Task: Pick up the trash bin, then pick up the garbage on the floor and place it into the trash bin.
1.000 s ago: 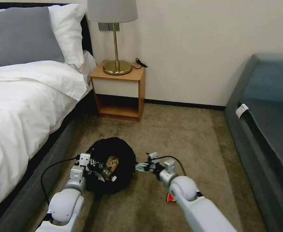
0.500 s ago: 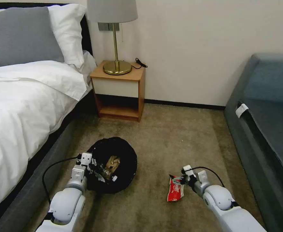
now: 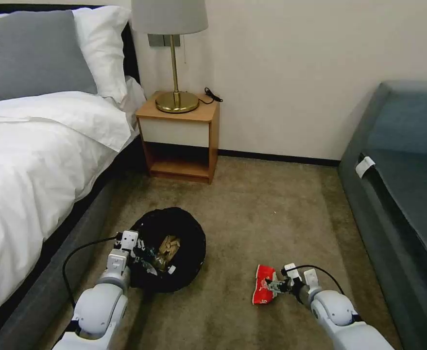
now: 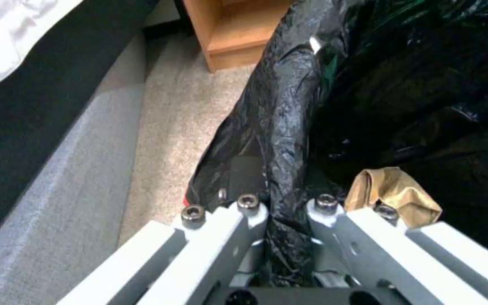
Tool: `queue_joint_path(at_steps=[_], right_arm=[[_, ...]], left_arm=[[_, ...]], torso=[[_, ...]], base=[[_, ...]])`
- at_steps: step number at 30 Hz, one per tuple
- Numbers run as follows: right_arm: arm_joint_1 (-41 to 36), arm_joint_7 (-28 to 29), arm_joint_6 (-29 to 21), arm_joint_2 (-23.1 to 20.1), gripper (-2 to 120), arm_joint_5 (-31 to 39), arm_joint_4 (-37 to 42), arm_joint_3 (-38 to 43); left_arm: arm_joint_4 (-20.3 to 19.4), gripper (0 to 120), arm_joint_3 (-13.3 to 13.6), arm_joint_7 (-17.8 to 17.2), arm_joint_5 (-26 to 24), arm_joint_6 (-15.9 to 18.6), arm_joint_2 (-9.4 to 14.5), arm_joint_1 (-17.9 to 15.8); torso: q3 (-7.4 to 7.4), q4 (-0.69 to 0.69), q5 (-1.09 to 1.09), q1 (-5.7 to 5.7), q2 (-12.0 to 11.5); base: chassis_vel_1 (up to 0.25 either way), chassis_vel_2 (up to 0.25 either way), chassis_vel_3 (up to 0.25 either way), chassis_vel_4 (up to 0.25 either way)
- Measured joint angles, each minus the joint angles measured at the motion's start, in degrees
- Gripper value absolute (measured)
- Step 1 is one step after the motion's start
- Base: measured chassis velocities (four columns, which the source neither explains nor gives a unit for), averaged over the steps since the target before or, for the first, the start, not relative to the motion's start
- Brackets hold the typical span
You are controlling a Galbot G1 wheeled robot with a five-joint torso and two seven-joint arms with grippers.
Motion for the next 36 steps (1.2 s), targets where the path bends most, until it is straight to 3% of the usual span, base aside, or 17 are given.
queue_joint_path(at_steps=[6, 11, 13, 15, 16, 22, 24, 30, 32, 36], right_arm=[[-0.1, -0.7, 0.3, 1.6, 100, -0.7, -1.2, 0.3], [-0.2, -1.8, 1.1, 2.4, 90, -1.5, -2.5, 0.8], [-0.5, -2.8, 1.8, 2.6, 79, -2.6, -3.3, 1.2], [-0.7, -3.2, 2.0, 2.7, 75, -2.9, -3.4, 1.4], [-1.1, -3.8, 2.5, 2.7, 67, -3.4, -3.5, 1.7], [-1.7, -4.3, 3.1, 2.9, 50, -4.0, -3.4, 2.3], [-2.0, -4.3, 3.3, 3.2, 37, -4.5, -3.2, 2.6], [-2.5, -4.5, 3.7, 3.5, 19, -5.4, -2.9, 2.6], [-2.6, -4.5, 4.1, 4.0, 8, -5.9, -2.9, 2.6], [-2.6, -4.5, 4.8, 4.3, 0, -6.4, -3.1, 2.6]], left_arm=[[0.0, 1, 0.0, 0.0, 0.0, 0.0, 0.2, 0.0], [-0.2, 1, 0.0, 0.1, 0.0, 0.0, 0.2, 0.4], [-0.4, 1, -0.1, 0.1, 0.0, 0.0, 0.3, 0.5], [-0.4, 1, -0.1, 0.1, 0.0, 0.0, 0.3, 0.6], [-0.5, 1, -0.1, 0.2, 0.0, 0.0, 0.2, 0.6], [-0.9, 1, -0.1, 0.3, 0.1, 0.0, 0.2, 0.9], [-1.2, 1, -0.1, 0.4, 0.1, 0.0, 0.2, 1.1], [-2.0, 1, -0.6, 0.8, 0.1, 0.0, 0.2, 1.6], [-2.3, 1, -0.7, 1.0, 0.1, 0.0, 0.0, 1.9], [-2.6, 1, -0.9, 1.0, 0.1, -0.1, -0.2, 2.2]], torso=[[0.0, 0.0, 0.0, 0.0, 0.0], [0.0, 0.0, 0.0, 0.0, 0.0], [0.0, 0.0, 0.0, 0.0, 0.0], [0.0, 0.0, 0.0, 0.0, 0.0], [0.0, 0.0, 0.0, 0.0, 0.0], [0.0, 0.0, 0.01, 0.0, 0.0], [0.0, 0.0, 0.0, 0.0, 0.0], [0.0, 0.0, 0.0, 0.0, 0.0], [0.0, 0.0, 0.01, 0.0, 0.0], [0.0, 0.0, 0.01, 0.0, 0.0]], base=[[0.0, 0.0, 0.0, 0.0], [0.0, 0.0, 0.0, 0.0], [0.0, 0.0, 0.0, 0.0], [0.0, 0.0, 0.0, 0.0], [0.0, 0.0, 0.0, 0.0], [0.0, 0.0, 0.0, 0.0], [0.0, 0.0, 0.0, 0.0], [0.0, 0.0, 0.0, 0.0], [0.0, 0.0, 0.0, 0.0], [0.0, 0.0, 0.0, 0.0]])
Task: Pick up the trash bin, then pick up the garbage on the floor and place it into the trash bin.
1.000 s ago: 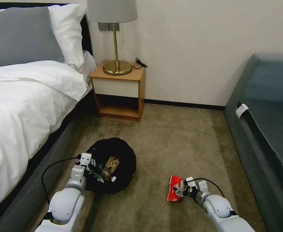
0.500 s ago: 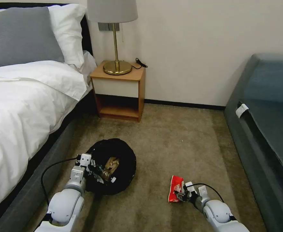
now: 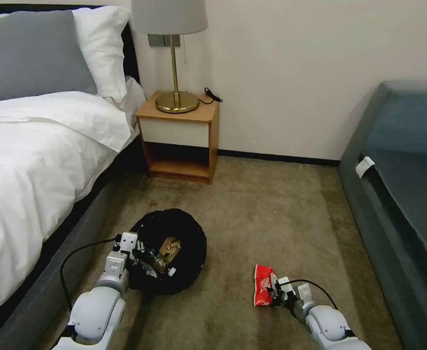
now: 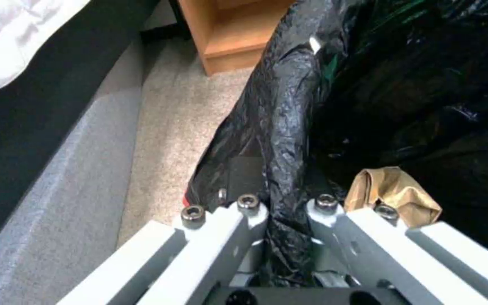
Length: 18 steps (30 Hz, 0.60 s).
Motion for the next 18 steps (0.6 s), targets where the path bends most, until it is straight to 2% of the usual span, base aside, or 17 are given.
queue_joint_path(at_steps=[10, 13, 18], right_arm=[[1.1, 0.3, 1.2, 0.2, 0, 1.8, 0.1, 0.4], [3.4, 1.4, 5.5, 0.8, 0, 3.6, 0.0, 0.4], [5.3, 3.0, 7.9, 1.8, 0, 5.6, 0.8, 0.0]], left_arm=[[-0.5, 1, -0.6, 0.0, 0.1, -0.2, -0.2, 0.6], [-0.7, 1, -0.7, 0.0, 0.4, -0.5, -0.6, 1.0], [-0.7, 1, -0.4, 0.0, 0.8, -0.5, -0.9, 1.0]], torso=[[0.0, 0.0, 0.0, 0.0, 0.0], [0.0, 0.0, -0.01, 0.0, 0.0], [0.0, 0.0, -0.01, 0.0, 0.0]], base=[[0.0, 0.0, 0.0, 0.0], [0.0, 0.0, 0.0, 0.0], [0.0, 0.0, 0.0, 0.0]])
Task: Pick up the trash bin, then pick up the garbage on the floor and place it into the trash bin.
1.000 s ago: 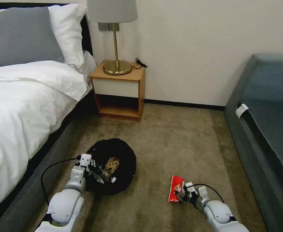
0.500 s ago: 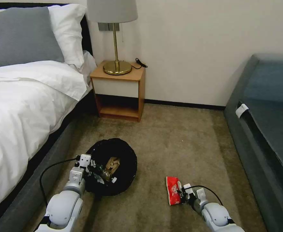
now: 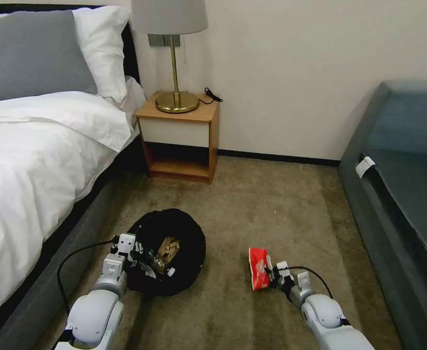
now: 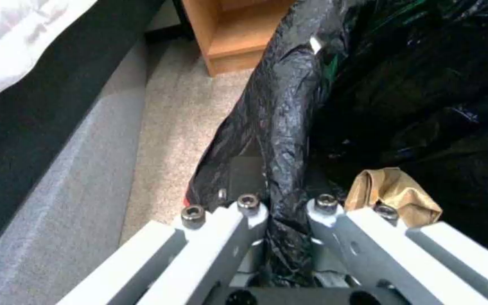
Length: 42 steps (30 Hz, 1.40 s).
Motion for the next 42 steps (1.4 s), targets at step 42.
queue_joint_path(at_steps=[42], right_arm=[[-5.6, 0.9, 9.9, 5.3, 0, 6.8, 21.5, -16.7]], left_arm=[[-0.5, 1, 2.0, -0.5, 1.2, -0.3, -1.5, 0.8]], torso=[[0.0, 0.0, 0.0, 0.0, 0.0]], base=[[0.0, 0.0, 0.0, 0.0]])
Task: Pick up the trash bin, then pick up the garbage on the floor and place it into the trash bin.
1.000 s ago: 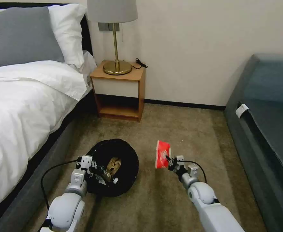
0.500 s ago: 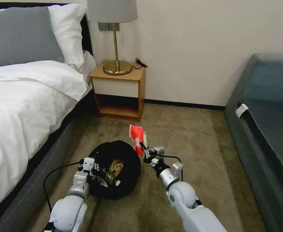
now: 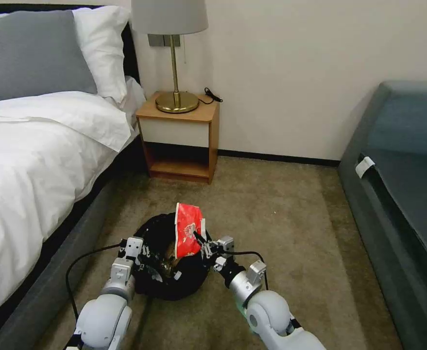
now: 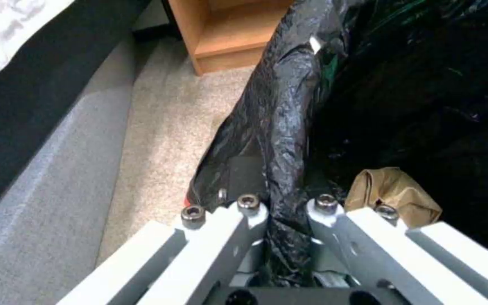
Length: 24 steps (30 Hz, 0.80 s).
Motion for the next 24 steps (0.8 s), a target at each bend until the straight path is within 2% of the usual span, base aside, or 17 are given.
queue_joint_path(at_steps=[3, 6, 7, 10, 11, 13, 15, 18, 19, 21, 22, 24], right_arm=[[-0.6, 0.2, -1.0, 0.0, 0, -3.6, -1.6, -0.2], [-1.3, 0.9, -0.9, 0.8, 14, -6.9, -4.3, -1.0], [-1.3, 0.9, -0.9, 0.8, 14, -6.9, -4.3, -1.0], [-1.6, 1.4, -0.3, 1.2, 28, -7.4, -5.2, -1.0], [-1.6, 1.4, -0.3, 1.2, 28, -7.4, -5.2, -1.0], [-1.6, 1.5, -0.1, 1.4, 38, -7.4, -5.4, -1.0], [-1.6, 1.5, -0.1, 1.5, 41, -7.4, -5.4, -1.0], [-1.0, 1.8, -0.1, 2.2, 57, -6.9, -5.1, 0.0], [-1.0, 1.8, -0.1, 2.2, 57, -6.9, -5.1, 0.0], [-0.4, 2.3, -0.1, 2.7, 68, -5.5, -4.4, 1.5], [-0.4, 2.3, -0.1, 2.7, 68, -5.5, -4.4, 1.5], [-0.1, 2.5, -0.1, 3.0, 76, -5.0, -4.1, 2.7]], left_arm=[[0.2, 1, 0.2, 0.0, 0.0, 0.0, 0.0, -0.1], [0.8, 1, 0.6, 0.0, 0.1, 0.0, -0.3, -0.4], [0.8, 1, 0.6, 0.0, 0.1, 0.0, -0.3, -0.4], [1.2, 1, 0.8, -0.1, 0.1, 0.0, -0.6, -0.7], [1.2, 1, 0.8, -0.1, 0.1, 0.0, -0.6, -0.7], [1.3, 1, 0.9, -0.1, 0.2, 0.0, -0.7, -0.7], [1.4, 1, 0.9, -0.1, 0.2, 0.0, -0.8, -0.7], [1.4, 1, 0.7, -0.1, 0.2, 0.0, -0.7, -0.7], [1.4, 1, 0.7, -0.1, 0.2, 0.0, -0.7, -0.7], [1.4, 1, 0.5, -0.2, 0.1, -0.1, -0.5, -0.7], [1.4, 1, 0.5, -0.2, 0.1, -0.1, -0.5, -0.7], [1.4, 1, 0.4, -0.4, 0.0, -0.2, -0.4, -0.6]], torso=[[0.0, -0.01, 0.0, 0.0, 0.0], [0.0, 0.0, 0.0, 0.0, 0.0], [0.0, 0.0, 0.0, 0.0, 0.0], [0.0, -0.01, 0.0, 0.0, 0.0], [0.0, -0.01, 0.0, 0.0, 0.0], [0.0, 0.0, 0.0, 0.0, 0.0], [0.0, 0.0, 0.0, 0.0, 0.0], [0.0, 0.0, 0.0, 0.0, 0.0], [0.0, 0.0, 0.0, 0.0, 0.0], [0.0, 0.0, 0.0, 0.0, 0.0], [0.0, 0.0, 0.0, 0.0, 0.0], [0.0, 0.0, 0.0, 0.0, 0.0]], base=[[0.0, 0.0, 0.0, 0.0], [0.0, 0.0, 0.0, 0.0], [0.0, 0.0, 0.0, 0.0], [0.0, 0.0, 0.0, 0.0], [0.0, 0.0, 0.0, 0.0], [0.0, 0.0, 0.0, 0.0], [0.0, 0.0, 0.0, 0.0], [0.0, 0.0, 0.0, 0.0], [0.0, 0.0, 0.0, 0.0], [0.0, 0.0, 0.0, 0.0], [0.0, 0.0, 0.0, 0.0], [0.0, 0.0, 0.0, 0.0]])
